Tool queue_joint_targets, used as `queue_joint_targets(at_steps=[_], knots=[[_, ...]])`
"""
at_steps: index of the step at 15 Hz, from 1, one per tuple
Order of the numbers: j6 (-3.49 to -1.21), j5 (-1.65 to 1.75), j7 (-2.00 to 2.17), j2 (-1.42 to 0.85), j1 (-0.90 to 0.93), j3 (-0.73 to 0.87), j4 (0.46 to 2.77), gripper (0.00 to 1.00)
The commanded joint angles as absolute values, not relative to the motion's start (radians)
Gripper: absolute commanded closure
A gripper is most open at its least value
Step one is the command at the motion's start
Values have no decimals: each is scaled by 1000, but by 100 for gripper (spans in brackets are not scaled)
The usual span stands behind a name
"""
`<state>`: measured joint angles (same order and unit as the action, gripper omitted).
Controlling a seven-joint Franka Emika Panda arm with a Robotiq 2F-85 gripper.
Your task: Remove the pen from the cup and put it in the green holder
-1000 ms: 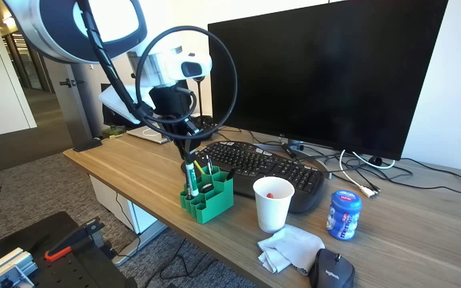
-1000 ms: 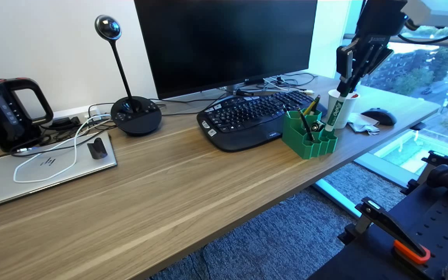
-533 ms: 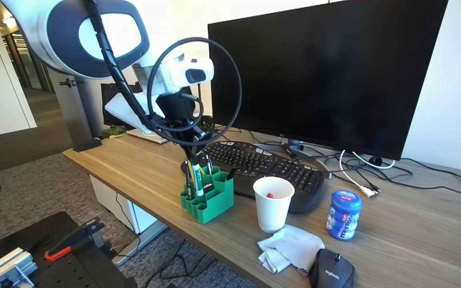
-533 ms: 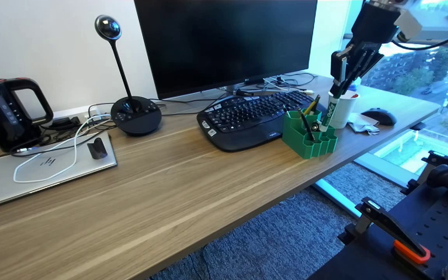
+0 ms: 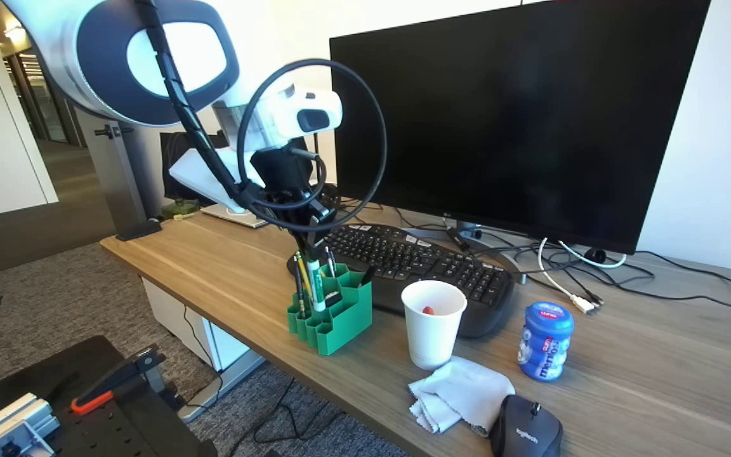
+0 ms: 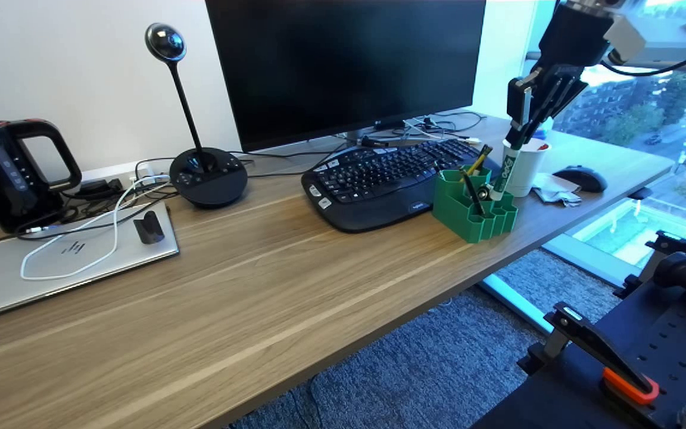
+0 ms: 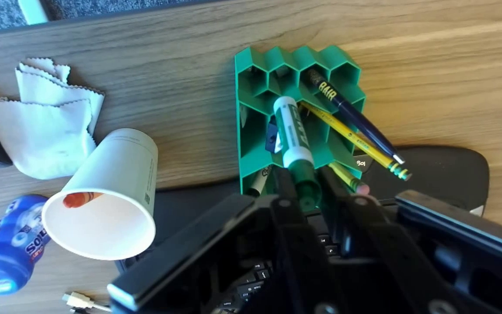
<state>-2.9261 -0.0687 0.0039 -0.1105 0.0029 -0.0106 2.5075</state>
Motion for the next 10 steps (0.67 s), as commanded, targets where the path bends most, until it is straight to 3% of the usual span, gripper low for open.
queue_joint_targets(at_steps=[1, 10], knots=[[-2943, -56, -4, -103, -5, -3, 2504, 95], [-2922, -63, 3, -68, -15, 6, 2502, 95]])
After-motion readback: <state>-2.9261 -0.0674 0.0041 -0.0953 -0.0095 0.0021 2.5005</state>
